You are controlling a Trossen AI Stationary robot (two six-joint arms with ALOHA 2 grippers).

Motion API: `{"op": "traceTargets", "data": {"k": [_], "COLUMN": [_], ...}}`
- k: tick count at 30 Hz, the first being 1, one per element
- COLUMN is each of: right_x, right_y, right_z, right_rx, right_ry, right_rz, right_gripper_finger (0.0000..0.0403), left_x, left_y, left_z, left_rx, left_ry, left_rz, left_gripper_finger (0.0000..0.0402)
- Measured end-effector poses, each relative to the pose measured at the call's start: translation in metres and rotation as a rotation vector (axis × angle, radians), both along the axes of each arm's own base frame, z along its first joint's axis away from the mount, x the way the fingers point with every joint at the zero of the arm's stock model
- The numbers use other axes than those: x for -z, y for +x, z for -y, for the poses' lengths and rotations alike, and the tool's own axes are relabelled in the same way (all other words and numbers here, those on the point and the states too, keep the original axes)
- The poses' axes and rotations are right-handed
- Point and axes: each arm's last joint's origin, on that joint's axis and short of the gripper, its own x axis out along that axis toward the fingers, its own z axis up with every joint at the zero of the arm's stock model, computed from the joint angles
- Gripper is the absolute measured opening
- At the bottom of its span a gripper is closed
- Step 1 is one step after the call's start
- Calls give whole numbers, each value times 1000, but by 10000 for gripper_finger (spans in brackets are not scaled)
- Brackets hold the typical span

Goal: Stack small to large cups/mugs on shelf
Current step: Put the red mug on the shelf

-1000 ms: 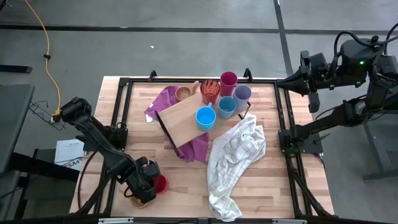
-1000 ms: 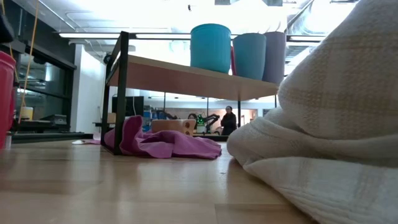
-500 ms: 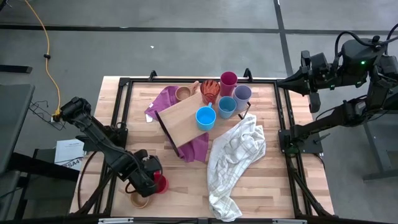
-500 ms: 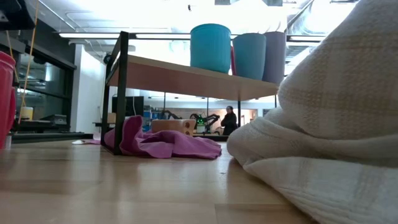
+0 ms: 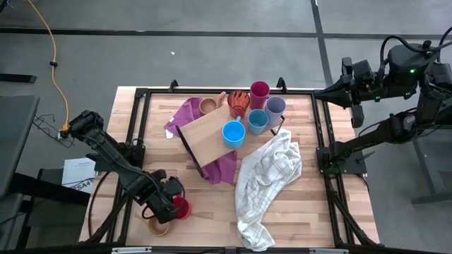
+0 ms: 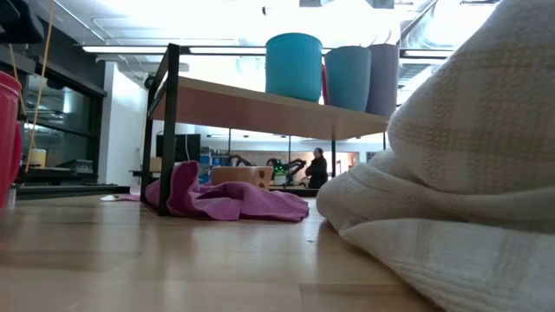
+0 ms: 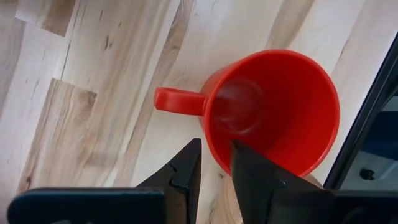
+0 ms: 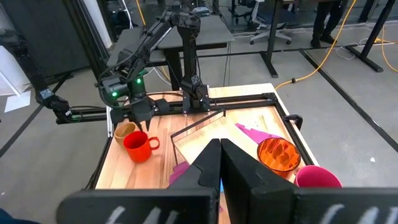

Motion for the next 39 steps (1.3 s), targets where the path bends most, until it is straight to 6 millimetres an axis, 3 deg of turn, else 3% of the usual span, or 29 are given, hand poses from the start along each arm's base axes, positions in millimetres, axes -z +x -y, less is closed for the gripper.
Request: {"op": "traceTargets", "data": {"k": [19, 32, 39], "right_x": [0, 1, 1], "right_y": [0, 0, 0], "right_z": [0, 0, 0], "right_rx": [0, -6, -6], "right_ry": [0, -15, -17], "right_rz": [-2, -9, -9], "right_gripper_finger": [0, 0, 0], "left_x": [15, 14, 14], "left_y": [7, 8, 8], "left_z": [7, 7, 7], "left_rx": [26, 23, 22], "left_ry": [-15, -6, -4], "left_rz": [-61, -35, -35], "left_gripper_finger": [74, 73, 18]}}
